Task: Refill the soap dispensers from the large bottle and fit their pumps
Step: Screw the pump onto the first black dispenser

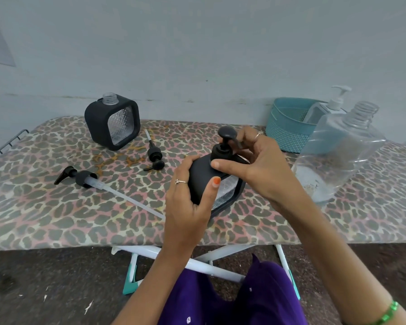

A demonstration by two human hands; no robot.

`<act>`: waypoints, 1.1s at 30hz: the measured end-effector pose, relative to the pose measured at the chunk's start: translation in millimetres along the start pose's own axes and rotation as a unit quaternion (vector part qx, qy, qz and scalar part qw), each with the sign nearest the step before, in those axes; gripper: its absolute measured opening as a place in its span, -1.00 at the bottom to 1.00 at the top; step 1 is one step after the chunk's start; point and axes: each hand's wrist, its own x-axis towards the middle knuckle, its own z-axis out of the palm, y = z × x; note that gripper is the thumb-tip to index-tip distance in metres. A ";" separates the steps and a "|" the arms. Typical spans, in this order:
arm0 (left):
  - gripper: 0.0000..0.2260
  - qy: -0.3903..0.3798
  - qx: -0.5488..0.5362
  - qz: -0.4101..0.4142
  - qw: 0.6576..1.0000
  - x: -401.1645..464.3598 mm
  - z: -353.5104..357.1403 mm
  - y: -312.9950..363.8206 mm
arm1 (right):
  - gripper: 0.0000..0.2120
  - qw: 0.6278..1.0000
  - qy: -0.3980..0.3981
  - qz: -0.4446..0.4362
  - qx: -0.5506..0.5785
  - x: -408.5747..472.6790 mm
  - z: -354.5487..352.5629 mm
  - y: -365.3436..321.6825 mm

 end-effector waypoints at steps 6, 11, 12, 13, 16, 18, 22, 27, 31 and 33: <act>-0.41 0.005 -0.005 -0.003 1.000 -0.1 -0.1 0.4 | -0.64 0.997 0.036 -0.019 -0.073 -1.8 15.6 -1.6; -0.39 0.005 -0.001 0.000 1.000 0.3 0.3 0.2 | -0.64 0.997 -0.066 -0.033 0.026 -7.2 1.3 -1.1; -0.37 0.003 0.000 0.002 1.000 0.6 0.3 -0.3 | -0.67 0.996 -0.071 -0.037 0.041 -7.9 -0.3 -1.4; -0.35 0.001 0.000 0.003 1.000 0.8 0.2 -0.8 | -0.69 0.996 -0.067 -0.041 0.048 -7.8 -1.2 -1.0; -0.38 -0.009 -0.001 0.002 1.000 1.2 0.3 -1.3 | -0.76 0.998 -0.021 -0.043 0.028 -5.4 -1.1 1.2; -0.40 -0.018 0.002 0.005 1.000 1.3 0.1 -2.4 | -0.76 0.999 0.010 -0.042 0.002 -3.2 2.7 3.2; -0.37 -0.014 -0.003 0.008 1.000 0.8 0.1 -2.4 | -0.68 0.998 0.040 -0.035 -0.023 -1.7 11.6 2.7; -0.34 -0.001 0.001 0.010 1.000 0.8 0.6 -1.2 | -0.65 0.999 -0.032 -0.021 0.001 -4.9 1.6 1.9; -0.28 -0.001 0.003 0.009 1.000 1.1 0.0 -1.4 | -0.70 0.997 -0.059 -0.024 0.047 -6.2 -4.1 2.8; -0.33 -0.001 0.004 0.008 1.000 1.0 -0.4 -0.1 | -0.76 0.998 -0.025 -0.022 0.047 -4.7 -2.2 6.4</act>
